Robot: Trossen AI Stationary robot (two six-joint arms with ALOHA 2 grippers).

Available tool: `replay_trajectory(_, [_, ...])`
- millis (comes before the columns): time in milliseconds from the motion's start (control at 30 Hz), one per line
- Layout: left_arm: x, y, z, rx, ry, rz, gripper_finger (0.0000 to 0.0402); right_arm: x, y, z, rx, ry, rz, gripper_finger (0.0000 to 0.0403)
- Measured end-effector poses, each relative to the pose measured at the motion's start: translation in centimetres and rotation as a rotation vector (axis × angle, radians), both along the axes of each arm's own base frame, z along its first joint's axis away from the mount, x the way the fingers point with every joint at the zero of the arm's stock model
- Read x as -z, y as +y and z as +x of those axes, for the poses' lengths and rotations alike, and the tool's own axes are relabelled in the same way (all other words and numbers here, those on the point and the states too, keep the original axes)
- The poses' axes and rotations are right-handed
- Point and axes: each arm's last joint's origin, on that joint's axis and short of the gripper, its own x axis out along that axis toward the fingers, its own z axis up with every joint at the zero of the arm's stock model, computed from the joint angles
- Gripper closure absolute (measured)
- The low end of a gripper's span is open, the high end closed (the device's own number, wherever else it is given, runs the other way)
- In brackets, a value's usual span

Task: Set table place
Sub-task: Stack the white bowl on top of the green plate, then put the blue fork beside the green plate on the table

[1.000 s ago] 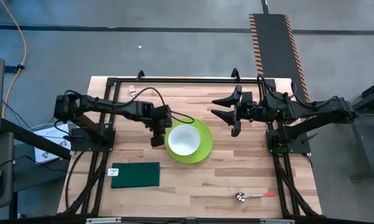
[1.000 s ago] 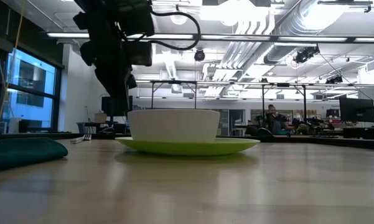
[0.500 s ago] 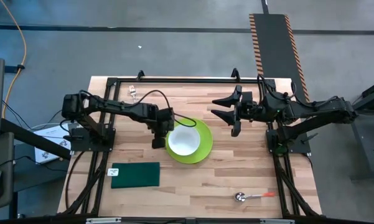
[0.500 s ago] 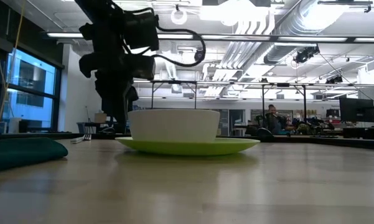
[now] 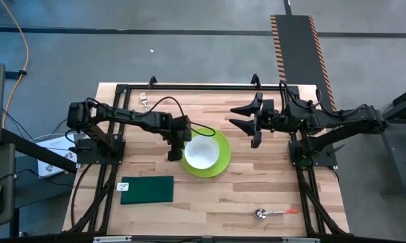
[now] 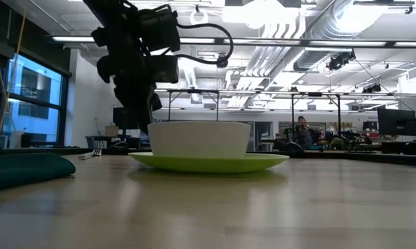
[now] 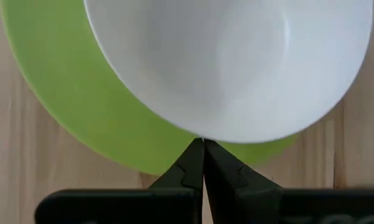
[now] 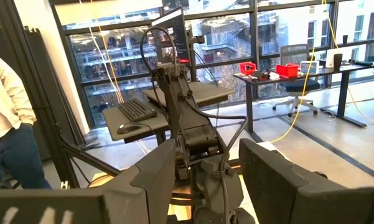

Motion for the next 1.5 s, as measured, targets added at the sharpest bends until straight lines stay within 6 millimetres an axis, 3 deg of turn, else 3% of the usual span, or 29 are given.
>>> replay_trajectory(300, [-0.2, 0.1, 0.5, -0.001, -0.063, -0.005, 0.0401, 0.0, 0.0, 0.0, 0.013, 0.001, 0.0, 0.0233])
replay_trajectory(467, [-0.6, 0.4, -0.7, -0.022, 0.062, 0.032, 0.0401, 0.0, 0.0, 0.0, 0.016, 0.001, 0.001, 0.0233])
replay_trajectory(567, [-2.9, 1.2, -1.6, -0.03, 0.098, 0.043, 0.0401, 0.0, -0.1, 0.0, 0.018, 0.002, -0.007, 0.0233])
replay_trajectory(667, [-6.4, 1.7, -3.0, -0.058, 0.042, 0.062, 0.0401, 0.0, -0.2, 0.0, 0.031, 0.003, -0.014, 0.0233])
replay_trajectory(833, [-14.3, 1.1, -6.6, -0.125, -0.306, 0.15, 0.0401, 0.0, -0.6, 0.0, 0.07, 0.003, -0.013, 0.0233])
replay_trajectory(1033, [-21.5, -1.4, -13.4, -0.199, -0.779, 0.231, 0.0401, 0.0, -0.7, 0.0, 0.064, 0.003, -0.016, 0.0233])
replay_trajectory(1167, [-24.0, -3.0, -17.7, -0.213, -1.001, 0.262, 0.0401, 0.0, -0.7, 0.0, 0.064, 0.004, -0.016, 0.0233])
replay_trajectory(1300, [-25.2, -4.2, -20.9, -0.19, -1.13, 0.325, 0.0401, 0.0, -0.7, 0.0, 0.063, 0.004, -0.016, 0.0233])
replay_trajectory(1500, [-24.8, -4.6, -21.9, -0.2, -1.152, 0.318, 0.0397, 0.0, -0.7, 0.0, 0.055, 0.004, -0.014, 0.0233])
